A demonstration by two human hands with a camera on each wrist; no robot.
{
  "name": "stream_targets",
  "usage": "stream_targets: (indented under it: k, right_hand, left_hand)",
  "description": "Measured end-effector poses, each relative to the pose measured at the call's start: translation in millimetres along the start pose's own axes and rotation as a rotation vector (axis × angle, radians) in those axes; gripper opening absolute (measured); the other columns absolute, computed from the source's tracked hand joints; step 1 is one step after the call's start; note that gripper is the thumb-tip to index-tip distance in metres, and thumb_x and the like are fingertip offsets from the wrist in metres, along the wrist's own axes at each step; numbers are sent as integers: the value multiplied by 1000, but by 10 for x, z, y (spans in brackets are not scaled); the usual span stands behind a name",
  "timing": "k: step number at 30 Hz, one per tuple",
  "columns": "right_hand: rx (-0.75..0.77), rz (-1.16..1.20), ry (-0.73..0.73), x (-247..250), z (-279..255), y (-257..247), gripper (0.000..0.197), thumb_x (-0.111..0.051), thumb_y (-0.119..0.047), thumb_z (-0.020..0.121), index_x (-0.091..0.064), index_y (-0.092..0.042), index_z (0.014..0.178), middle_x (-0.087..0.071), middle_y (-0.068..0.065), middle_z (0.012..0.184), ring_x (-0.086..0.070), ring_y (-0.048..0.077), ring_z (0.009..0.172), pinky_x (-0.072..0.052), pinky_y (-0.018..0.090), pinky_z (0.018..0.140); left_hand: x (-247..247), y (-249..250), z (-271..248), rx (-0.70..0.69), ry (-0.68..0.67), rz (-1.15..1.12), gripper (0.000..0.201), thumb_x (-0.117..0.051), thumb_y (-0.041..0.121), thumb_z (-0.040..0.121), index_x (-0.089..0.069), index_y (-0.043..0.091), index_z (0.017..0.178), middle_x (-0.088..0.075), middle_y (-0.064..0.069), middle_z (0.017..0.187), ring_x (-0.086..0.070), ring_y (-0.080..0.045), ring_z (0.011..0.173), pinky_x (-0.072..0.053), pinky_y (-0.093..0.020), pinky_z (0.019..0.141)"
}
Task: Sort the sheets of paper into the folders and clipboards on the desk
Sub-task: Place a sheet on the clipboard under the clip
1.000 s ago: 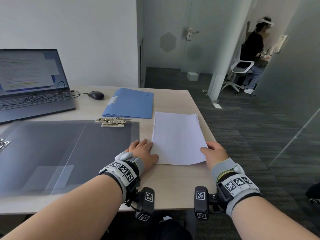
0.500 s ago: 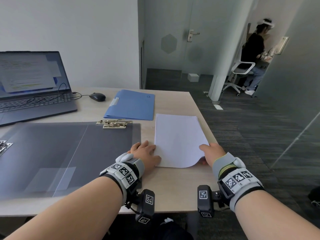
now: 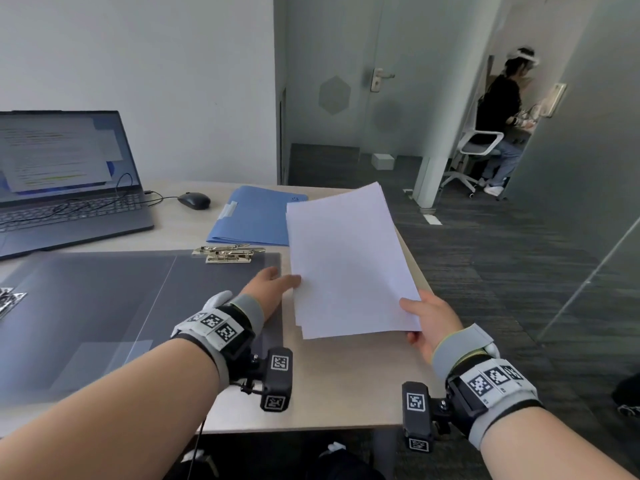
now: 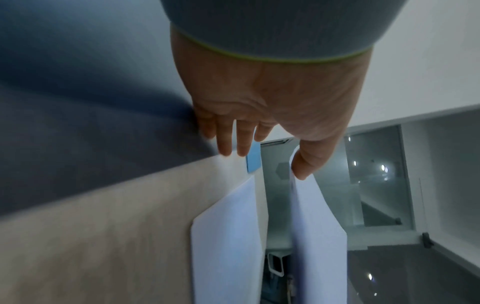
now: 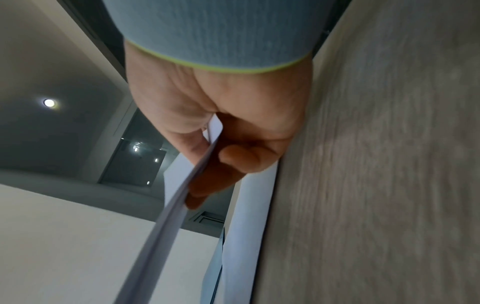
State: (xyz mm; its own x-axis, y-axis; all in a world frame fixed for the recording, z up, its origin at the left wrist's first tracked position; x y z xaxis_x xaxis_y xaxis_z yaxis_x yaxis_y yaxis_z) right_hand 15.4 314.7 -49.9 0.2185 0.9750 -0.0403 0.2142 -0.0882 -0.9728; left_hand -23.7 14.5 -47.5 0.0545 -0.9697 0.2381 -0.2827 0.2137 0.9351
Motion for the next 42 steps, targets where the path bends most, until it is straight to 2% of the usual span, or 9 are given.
stream_targets:
  k: [4, 7, 10, 13, 19, 26, 31, 35, 42]
  right_hand:
    - [46, 35, -160, -224, -102, -3, 28, -52, -2, 95, -68, -22, 106, -74, 0, 92, -65, 17, 72, -41, 26, 56]
    - [106, -78, -264, -464, -162, -6, 33, -54, 3, 93, -63, -18, 117, -75, 1, 105, -71, 17, 89, -55, 30, 73]
    - [152, -109, -312, -678, -206, -80, 44, -64, 1, 75, -62, -19, 115, -73, 4, 108, -69, 24, 100, -55, 36, 85]
    - [176, -75, -339, -863, -218, -214, 42, -59, -8, 66, -65, -22, 105, -74, 1, 101, -70, 20, 93, -56, 33, 77]
    - [279, -67, -279, -1274, -214, -496, 33, -63, -9, 71, -74, -19, 101, -77, 4, 99, -69, 28, 98, -54, 44, 92]
    - [333, -157, -340, -1620, -343, -424, 37, -57, 9, 84, -71, -22, 98, -76, 4, 100, -70, 22, 96, -54, 36, 88]
    - [292, -129, -335, -1665, -385, -293, 23, -67, -8, 72, -74, -21, 89, -76, 1, 91, -70, 20, 89, -54, 36, 85]
    - [266, -91, -321, -1673, -364, -258, 16, -70, -4, 85, -75, -19, 88, -77, 2, 92, -71, 21, 91, -54, 41, 93]
    - [268, -58, -302, -1650, -353, -273, 7, -75, -13, 82, -76, -19, 85, -78, -1, 89, -72, 19, 91, -52, 42, 97]
  left_hand:
    - [87, 164, -65, 30, -90, -384, 36, -58, 7, 92, -56, 19, 126, -68, -10, 110, -68, -27, 80, -59, -40, 73]
    - [281, 272, -98, -88, -43, -374, 33, -54, -2, 92, -63, 17, 118, -72, -11, 104, -69, -32, 88, -55, -56, 87]
    - [490, 399, -200, -221, -2, -267, 30, -64, 13, 80, -67, 28, 106, -75, -10, 107, -71, -33, 93, -53, -59, 91]
    - [616, 569, -335, -349, -20, -289, 28, -65, 22, 74, -72, 38, 96, -75, -6, 105, -71, -34, 98, -53, -56, 93]
    - [964, 866, -574, -530, -26, -419, 28, -62, 10, 78, -73, 26, 98, -76, -1, 99, -70, -22, 88, -56, -42, 89]
    - [1322, 561, -569, -518, 40, -453, 32, -52, -8, 93, -67, 17, 107, -77, 2, 92, -72, -16, 81, -59, -29, 74]
    - [1303, 251, -554, -413, 50, -496, 23, -66, 11, 71, -72, 13, 93, -76, -4, 84, -72, -20, 73, -57, -32, 68]
    - [1250, 182, -549, -393, 23, -508, 25, -71, 17, 71, -75, 16, 96, -77, -7, 92, -73, -24, 80, -57, -36, 74]
    - [1284, 221, -507, -400, 43, -424, 35, -80, 31, 70, -75, 16, 101, -78, -6, 97, -74, -23, 89, -56, -36, 81]
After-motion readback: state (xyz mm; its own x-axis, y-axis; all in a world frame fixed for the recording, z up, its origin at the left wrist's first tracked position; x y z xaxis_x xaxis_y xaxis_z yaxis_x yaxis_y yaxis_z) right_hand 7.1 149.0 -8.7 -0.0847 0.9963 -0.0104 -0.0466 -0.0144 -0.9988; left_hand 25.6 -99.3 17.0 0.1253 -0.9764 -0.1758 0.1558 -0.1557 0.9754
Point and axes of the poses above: each hand's wrist, its own z-axis towards the middle knuckle, its own x-axis out of the back of the hand, y = z × x, the point moved 6 cm from there along z, towards the middle knuckle
